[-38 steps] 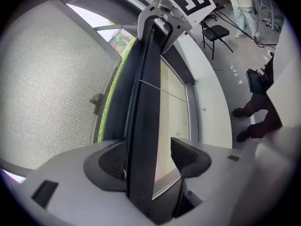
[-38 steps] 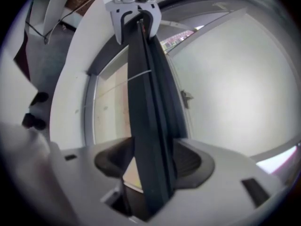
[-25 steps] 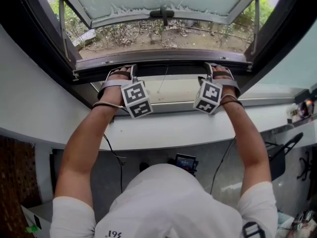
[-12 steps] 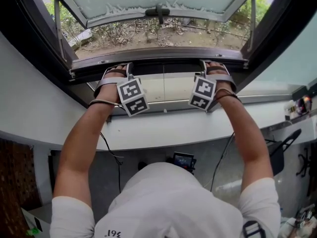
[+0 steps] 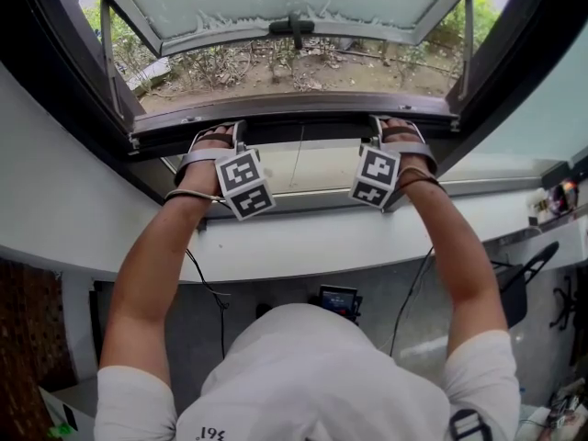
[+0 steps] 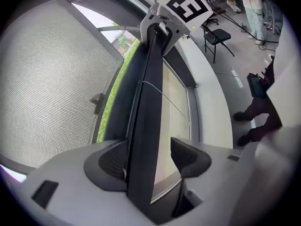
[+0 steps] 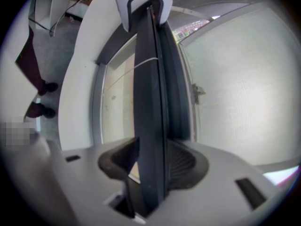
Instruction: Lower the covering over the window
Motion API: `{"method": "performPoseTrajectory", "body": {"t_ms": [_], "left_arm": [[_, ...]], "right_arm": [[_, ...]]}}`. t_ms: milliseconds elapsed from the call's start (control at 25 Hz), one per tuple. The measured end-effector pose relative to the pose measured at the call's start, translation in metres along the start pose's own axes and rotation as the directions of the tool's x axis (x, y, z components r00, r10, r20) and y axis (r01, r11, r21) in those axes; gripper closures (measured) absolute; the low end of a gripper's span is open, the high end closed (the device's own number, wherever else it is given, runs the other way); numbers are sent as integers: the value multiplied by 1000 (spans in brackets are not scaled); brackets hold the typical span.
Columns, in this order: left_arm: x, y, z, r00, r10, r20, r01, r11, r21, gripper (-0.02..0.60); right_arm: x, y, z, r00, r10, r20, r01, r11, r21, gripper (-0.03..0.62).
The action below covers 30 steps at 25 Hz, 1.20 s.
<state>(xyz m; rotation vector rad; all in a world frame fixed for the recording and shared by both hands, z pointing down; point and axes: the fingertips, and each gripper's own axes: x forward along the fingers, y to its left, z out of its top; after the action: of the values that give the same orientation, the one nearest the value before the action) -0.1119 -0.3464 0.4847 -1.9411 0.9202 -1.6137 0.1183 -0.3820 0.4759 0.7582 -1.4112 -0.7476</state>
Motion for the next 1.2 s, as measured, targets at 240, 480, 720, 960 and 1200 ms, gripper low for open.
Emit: {"method": "performPoseTrajectory", "body": {"t_ms": [240,480,720,960,1200], "left_arm": [[0,2,1,1000,-1,12,1,1000,-23,295],[-1,7,1,1000,6,12,-5,999,-36,296],[-4,9,2,999,7,46,-5,998,-58,314],[-11,27,6,988,109,112,-98,990,-99,314],[-18,25,7,993,32,111,-20,994,-109,388]], "right_arm": [[1,-2,0,1000,-13,0,13,1000,-1,407],[2,-7,1,1000,-21,-5,21,1000,-2,425],[-1,-8,1,999,-39,20,38,999,19,434],[-7,-24,3,998,-59,37,56,996,62,399],[-11,-20,0,1000,17,18,-17,999,35,408]]}}
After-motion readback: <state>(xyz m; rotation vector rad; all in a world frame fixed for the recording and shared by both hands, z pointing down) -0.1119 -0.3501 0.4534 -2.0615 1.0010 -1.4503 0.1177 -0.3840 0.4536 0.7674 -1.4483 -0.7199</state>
